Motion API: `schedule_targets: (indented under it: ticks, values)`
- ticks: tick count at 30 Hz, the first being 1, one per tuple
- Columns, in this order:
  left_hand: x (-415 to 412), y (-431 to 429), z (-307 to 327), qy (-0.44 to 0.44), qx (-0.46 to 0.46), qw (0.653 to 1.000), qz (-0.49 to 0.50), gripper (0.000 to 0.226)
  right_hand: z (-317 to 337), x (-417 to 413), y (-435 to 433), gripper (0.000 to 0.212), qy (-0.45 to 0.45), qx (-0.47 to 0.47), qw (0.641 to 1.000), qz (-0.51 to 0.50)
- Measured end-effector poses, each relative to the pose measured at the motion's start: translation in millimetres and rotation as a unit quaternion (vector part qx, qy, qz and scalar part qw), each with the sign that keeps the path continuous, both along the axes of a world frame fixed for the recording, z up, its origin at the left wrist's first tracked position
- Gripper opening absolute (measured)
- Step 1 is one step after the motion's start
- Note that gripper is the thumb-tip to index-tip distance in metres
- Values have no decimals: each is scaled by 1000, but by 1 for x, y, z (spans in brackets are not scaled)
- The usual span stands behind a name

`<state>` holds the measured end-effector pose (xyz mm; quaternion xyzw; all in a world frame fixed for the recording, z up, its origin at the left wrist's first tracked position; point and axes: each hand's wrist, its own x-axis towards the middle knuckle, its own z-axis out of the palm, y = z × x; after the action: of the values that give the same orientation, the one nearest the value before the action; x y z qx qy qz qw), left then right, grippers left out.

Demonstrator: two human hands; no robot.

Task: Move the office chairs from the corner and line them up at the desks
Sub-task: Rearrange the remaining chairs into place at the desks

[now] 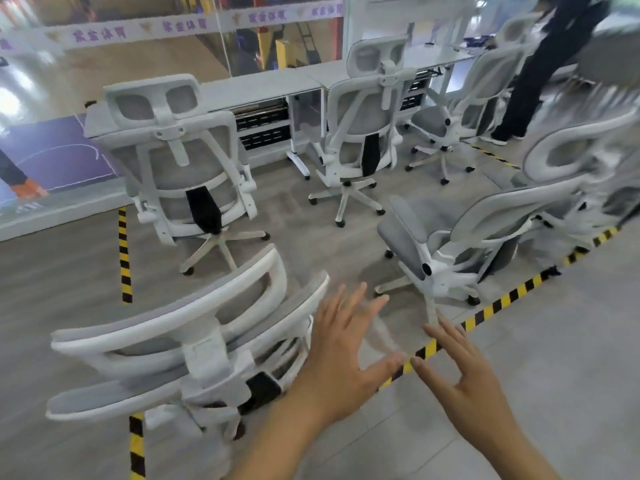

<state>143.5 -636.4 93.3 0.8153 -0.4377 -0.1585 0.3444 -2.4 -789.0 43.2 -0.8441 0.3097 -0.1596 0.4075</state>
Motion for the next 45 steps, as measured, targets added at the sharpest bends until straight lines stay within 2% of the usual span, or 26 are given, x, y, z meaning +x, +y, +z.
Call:
schedule_targets:
  ticks: [3, 7, 10, 14, 21, 26, 31, 35, 41, 45]
  values:
    - [-20, -56, -26, 38, 93, 995, -21, 72, -6, -31, -48, 62, 15, -13, 999, -41]
    - [-43, -134, -48, 54, 140, 987, -55, 77, -3, -79, -116, 61, 23, -9, 996, -85]
    - [-63, -199, -51, 21, 161, 983, -88, 77, -1, -120, -172, 64, 32, 10, 989, -141]
    - [-91, -278, -51, -1, 171, 976, -132, 78, 2, -163, -243, 56, 17, 14, 983, -180]
    - [-117, -442, -63, -27, 187, 961, -200, 78, -5, -198, -386, 58, 25, 27, 971, -238]
    - [-126, -607, -79, -24, 173, 956, -235, 77, 3, -198, -534, 54, 47, -1, 975, -215]
    - [-133, -773, -56, 1, 137, 957, -255, 75, 35, -213, -670, 59, 62, 2, 965, -255]
    - [-141, -888, -49, -5, 120, 958, -261, 75, 36, -244, -754, 59, 69, 31, 949, -305]
    - [-163, -1035, -50, -5, 103, 951, -291, 73, 17, -266, -885, 58, 35, 71, 939, -334]
    - [-174, -1140, -55, -5, 71, 963, -260, 71, 8, -281, -1007, 60, 12, 68, 945, -319]
